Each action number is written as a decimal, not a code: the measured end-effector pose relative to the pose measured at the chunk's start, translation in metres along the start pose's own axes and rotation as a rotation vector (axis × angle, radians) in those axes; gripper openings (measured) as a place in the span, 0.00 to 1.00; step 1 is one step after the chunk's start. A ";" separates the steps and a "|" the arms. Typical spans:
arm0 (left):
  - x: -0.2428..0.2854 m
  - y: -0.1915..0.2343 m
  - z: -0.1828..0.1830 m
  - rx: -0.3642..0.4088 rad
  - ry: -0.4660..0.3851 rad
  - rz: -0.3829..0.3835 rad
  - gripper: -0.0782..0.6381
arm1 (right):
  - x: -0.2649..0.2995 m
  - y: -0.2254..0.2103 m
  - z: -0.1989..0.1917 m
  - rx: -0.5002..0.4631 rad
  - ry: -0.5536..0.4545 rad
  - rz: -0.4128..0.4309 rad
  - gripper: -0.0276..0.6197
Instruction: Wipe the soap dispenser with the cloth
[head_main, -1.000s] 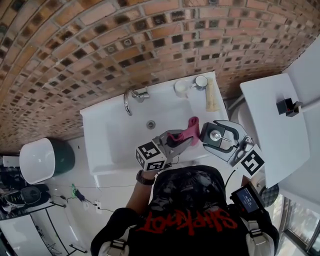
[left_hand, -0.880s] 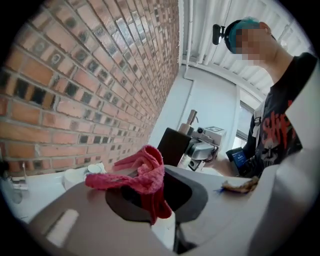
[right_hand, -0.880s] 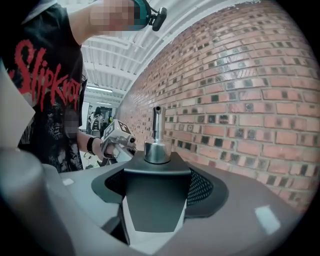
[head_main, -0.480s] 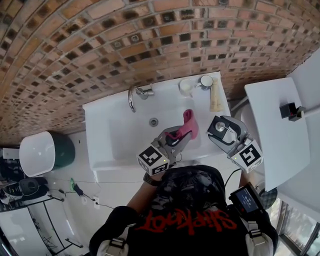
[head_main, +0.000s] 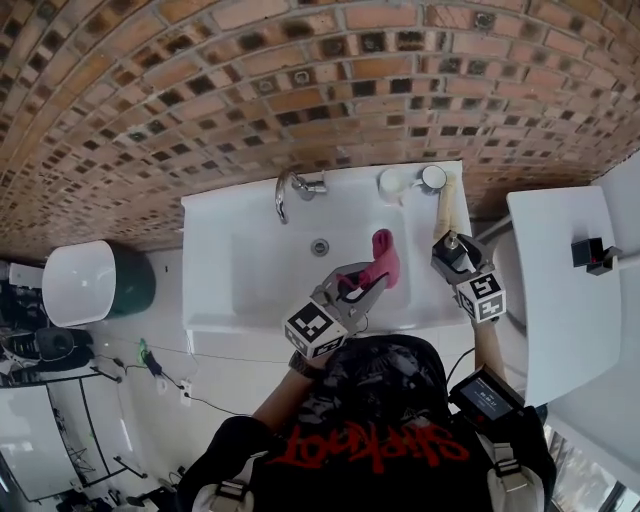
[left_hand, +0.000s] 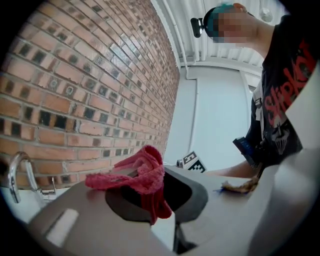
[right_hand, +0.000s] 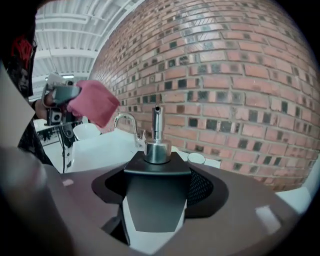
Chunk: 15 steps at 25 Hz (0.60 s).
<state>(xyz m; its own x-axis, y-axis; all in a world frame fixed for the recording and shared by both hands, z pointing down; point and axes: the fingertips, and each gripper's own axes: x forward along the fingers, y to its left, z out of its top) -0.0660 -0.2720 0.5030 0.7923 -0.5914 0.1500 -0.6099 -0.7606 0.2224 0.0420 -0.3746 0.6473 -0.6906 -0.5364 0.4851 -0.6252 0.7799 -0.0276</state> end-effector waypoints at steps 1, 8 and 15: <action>-0.002 0.003 -0.001 -0.004 0.000 0.013 0.17 | 0.011 -0.002 -0.010 -0.010 0.023 0.002 0.51; -0.014 0.014 -0.008 -0.021 -0.007 0.084 0.17 | 0.065 -0.022 -0.057 0.027 0.075 0.004 0.51; -0.036 0.023 -0.017 -0.038 0.001 0.143 0.17 | 0.091 -0.026 -0.079 0.075 0.129 -0.065 0.52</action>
<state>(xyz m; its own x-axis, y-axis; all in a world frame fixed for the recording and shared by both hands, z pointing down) -0.1086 -0.2639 0.5195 0.6975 -0.6925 0.1841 -0.7153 -0.6580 0.2353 0.0246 -0.4184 0.7607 -0.5983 -0.5356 0.5960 -0.6960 0.7159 -0.0553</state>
